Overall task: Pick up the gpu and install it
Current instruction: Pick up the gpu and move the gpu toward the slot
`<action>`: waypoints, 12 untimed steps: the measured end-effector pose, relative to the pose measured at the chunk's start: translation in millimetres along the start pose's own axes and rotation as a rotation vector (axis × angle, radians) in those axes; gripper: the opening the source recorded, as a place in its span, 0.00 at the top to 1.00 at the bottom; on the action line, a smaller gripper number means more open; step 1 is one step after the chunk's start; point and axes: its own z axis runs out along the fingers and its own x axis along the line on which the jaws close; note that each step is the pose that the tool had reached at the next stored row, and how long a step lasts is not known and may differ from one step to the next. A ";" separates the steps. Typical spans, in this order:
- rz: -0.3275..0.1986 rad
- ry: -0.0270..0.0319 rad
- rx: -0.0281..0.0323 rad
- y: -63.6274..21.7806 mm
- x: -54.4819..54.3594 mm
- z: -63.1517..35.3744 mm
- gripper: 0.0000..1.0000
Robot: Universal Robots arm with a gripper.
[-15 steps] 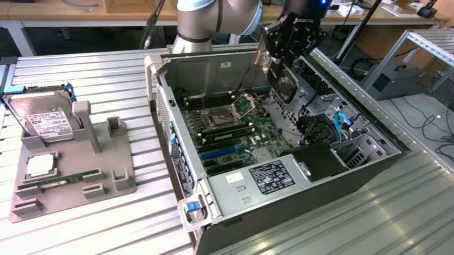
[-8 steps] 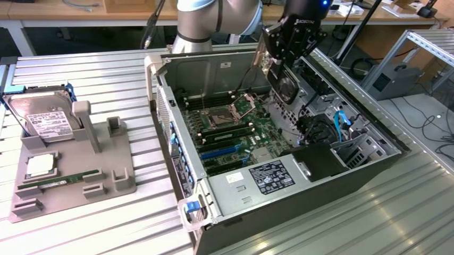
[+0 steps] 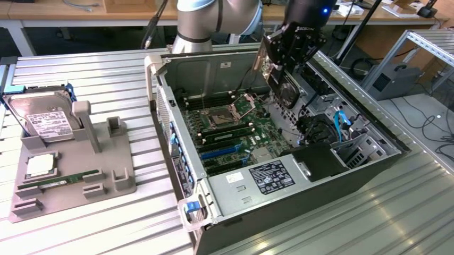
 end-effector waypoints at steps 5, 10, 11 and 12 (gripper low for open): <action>0.000 0.0000 0.0000 -1.1 -1.6 5.5 0.73; 0.000 0.0001 0.0004 -1.4 -3.6 8.8 0.73; -0.001 0.0000 0.0001 -1.4 -3.7 9.0 0.73; -0.001 0.0000 0.0001 -1.4 -3.7 9.0 0.73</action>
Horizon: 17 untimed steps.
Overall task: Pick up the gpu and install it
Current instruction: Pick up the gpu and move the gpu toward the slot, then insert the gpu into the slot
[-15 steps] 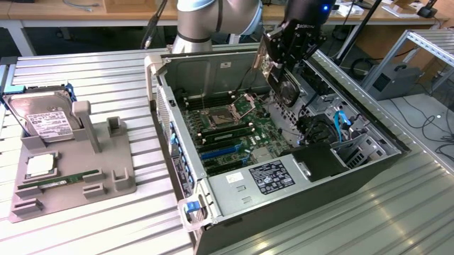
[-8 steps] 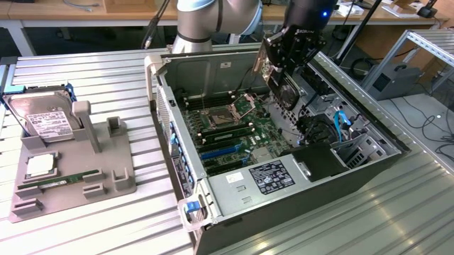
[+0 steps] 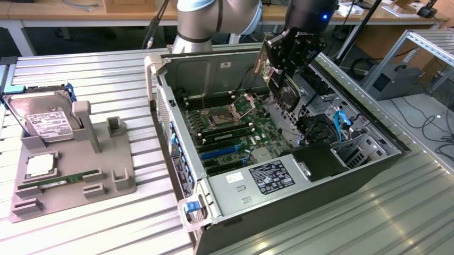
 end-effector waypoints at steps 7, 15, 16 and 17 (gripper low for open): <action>0.000 0.0000 -0.0001 0.0 0.0 0.0 0.73; -0.064 -0.0018 -0.0005 0.0 -0.1 0.0 0.73; -0.074 -0.0021 -0.0005 0.0 -0.1 0.0 0.73; -0.079 -0.0023 -0.0006 0.0 -0.1 0.0 0.73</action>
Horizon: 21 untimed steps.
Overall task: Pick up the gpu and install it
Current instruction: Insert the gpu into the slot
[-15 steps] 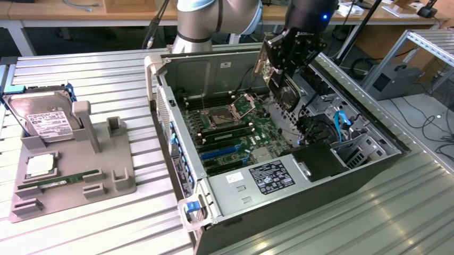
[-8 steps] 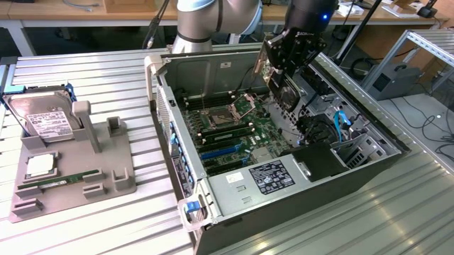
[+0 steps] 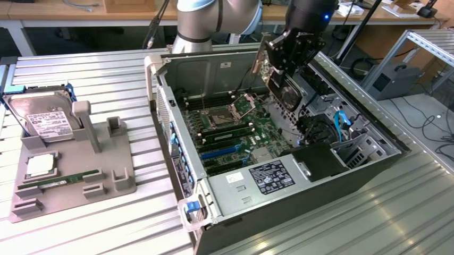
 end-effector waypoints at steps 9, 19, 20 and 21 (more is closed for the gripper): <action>-0.094 -0.0027 -0.0005 0.0 -0.6 0.0 0.73; -0.138 -0.0040 -0.0007 0.0 -0.6 0.0 0.73; -0.143 -0.0042 -0.0007 0.0 -0.6 0.0 0.73; -0.146 -0.0042 -0.0007 0.0 -0.6 0.0 0.73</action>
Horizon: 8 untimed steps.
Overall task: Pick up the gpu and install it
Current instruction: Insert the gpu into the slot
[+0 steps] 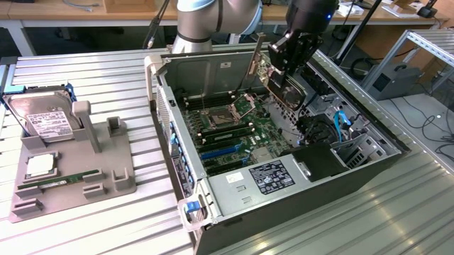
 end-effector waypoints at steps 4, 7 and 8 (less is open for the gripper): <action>-0.015 -0.0004 -0.0001 0.0 0.0 0.0 0.73; -0.032 -0.0009 -0.0002 0.0 0.0 0.0 0.73; -0.038 -0.0011 -0.0002 0.0 0.0 0.0 0.73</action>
